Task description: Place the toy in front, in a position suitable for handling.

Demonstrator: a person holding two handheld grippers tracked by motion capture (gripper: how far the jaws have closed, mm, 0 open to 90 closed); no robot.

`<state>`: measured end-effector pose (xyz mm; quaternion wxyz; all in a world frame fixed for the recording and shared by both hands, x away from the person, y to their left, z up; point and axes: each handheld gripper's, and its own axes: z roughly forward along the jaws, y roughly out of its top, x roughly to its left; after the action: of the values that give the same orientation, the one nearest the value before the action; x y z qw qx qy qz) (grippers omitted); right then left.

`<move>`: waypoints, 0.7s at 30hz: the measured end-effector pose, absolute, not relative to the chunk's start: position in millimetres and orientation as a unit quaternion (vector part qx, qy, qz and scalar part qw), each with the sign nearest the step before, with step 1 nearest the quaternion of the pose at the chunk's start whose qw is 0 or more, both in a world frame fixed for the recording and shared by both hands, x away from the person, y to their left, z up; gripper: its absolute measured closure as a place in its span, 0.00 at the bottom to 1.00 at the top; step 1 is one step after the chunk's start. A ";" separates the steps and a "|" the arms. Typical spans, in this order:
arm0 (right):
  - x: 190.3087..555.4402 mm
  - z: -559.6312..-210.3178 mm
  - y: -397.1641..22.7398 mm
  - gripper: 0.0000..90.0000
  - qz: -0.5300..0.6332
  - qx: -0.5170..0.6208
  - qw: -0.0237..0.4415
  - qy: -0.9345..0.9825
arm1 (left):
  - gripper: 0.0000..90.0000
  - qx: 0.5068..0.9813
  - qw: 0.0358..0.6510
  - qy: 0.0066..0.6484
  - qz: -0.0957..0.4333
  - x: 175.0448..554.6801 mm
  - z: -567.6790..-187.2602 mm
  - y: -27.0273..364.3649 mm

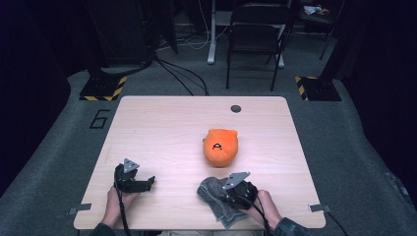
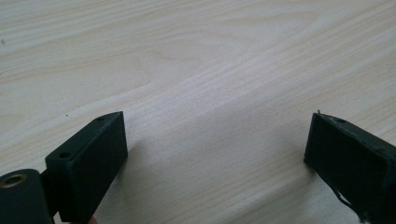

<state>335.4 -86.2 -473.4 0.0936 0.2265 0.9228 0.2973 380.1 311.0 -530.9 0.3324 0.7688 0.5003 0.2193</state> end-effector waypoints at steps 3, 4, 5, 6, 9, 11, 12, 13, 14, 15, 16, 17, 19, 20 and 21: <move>333.1 -476.1 -104.5 0.82 0.290 0.247 0.100 0.919 | 0.06 0.769 0.332 0.500 0.219 380.1 -530.9 311.0; 332.3 -476.7 -111.1 0.82 0.291 0.256 0.103 0.916 | 0.06 0.769 0.333 0.501 0.219 380.1 -530.9 311.0; 332.1 -476.7 -114.7 0.82 0.291 0.261 0.105 0.915 | 0.06 0.769 0.332 0.501 0.219 380.1 -530.9 311.0; 331.6 -476.3 -120.3 0.82 0.291 0.267 0.109 0.912 | 0.06 0.769 0.332 0.501 0.219 380.1 -530.9 311.0; 331.5 -475.3 -132.7 0.82 0.290 0.278 0.117 0.908 | 0.06 0.769 0.332 0.501 0.219 380.0 -530.9 310.9; 332.5 -475.2 -143.8 0.82 0.291 0.296 0.122 0.901 | 0.06 0.768 0.332 0.501 0.220 380.0 -530.9 310.9; 333.8 -475.2 -147.9 0.82 0.291 0.297 0.125 0.901 | 0.06 0.768 0.332 0.501 0.219 380.0 -530.9 310.9; 334.3 -475.4 -152.9 0.82 0.290 0.306 0.129 0.897 | 0.06 0.769 0.332 0.501 0.219 380.0 -530.9 310.9; 335.5 -475.5 -158.2 0.82 0.291 0.314 0.134 0.894 | 0.06 0.768 0.332 0.501 0.219 380.0 -530.9 310.9; 337.1 -475.9 -163.2 0.82 0.290 0.322 0.139 0.890 | 0.06 0.769 0.332 0.501 0.219 380.0 -530.9 310.9; 338.6 -476.1 -168.3 0.82 0.290 0.328 0.144 0.888 | 0.06 0.768 0.332 0.501 0.219 380.0 -530.9 310.9; 340.4 -476.3 -173.4 0.82 0.290 0.336 0.148 0.884 | 0.06 0.768 0.332 0.501 0.220 380.0 -530.9 310.9; 343.7 -476.4 -182.7 0.82 0.288 0.353 0.155 0.876 | 0.06 0.768 0.332 0.501 0.219 380.0 -530.9 310.9; 346.0 -476.4 -187.8 0.82 0.290 0.362 0.162 0.871 | 0.06 0.768 0.333 0.501 0.219 380.0 -530.9 310.9; 348.0 -475.9 -193.0 0.82 0.288 0.370 0.161 0.869 | 0.06 0.768 0.332 0.501 0.219 380.0 -530.9 310.9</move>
<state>348.0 -193.0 -475.9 0.1611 0.3698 0.8687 0.2876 380.0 310.9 -530.9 0.3324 0.7685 0.5008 0.2194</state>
